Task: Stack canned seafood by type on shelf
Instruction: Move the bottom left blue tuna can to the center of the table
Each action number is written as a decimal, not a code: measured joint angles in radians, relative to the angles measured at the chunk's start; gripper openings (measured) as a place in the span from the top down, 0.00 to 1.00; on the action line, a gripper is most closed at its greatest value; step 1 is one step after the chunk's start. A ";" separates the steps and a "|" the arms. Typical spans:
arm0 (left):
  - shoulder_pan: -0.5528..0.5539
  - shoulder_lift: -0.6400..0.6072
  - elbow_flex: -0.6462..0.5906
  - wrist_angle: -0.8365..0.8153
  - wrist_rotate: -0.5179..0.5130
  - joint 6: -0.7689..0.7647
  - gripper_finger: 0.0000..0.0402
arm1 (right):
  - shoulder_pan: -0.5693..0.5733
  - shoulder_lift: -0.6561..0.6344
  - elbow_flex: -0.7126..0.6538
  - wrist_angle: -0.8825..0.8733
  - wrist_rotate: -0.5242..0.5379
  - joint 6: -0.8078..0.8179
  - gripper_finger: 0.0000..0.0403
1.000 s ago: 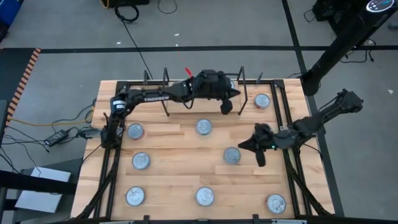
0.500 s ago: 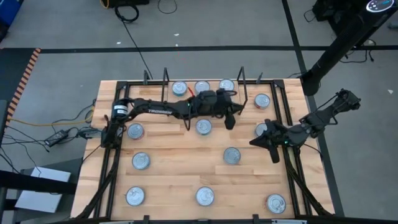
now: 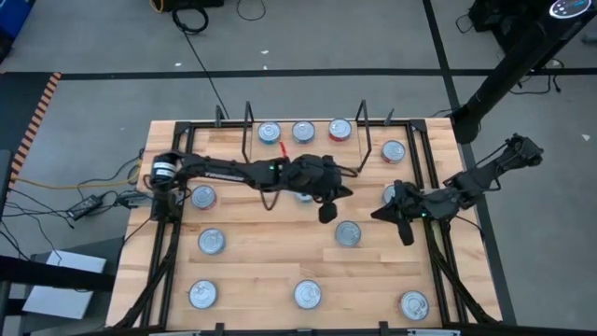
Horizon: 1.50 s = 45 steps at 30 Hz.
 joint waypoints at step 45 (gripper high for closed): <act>-0.555 -0.712 -0.600 -0.622 0.297 -0.395 1.00 | -0.258 0.380 0.000 0.482 -0.262 -0.152 0.99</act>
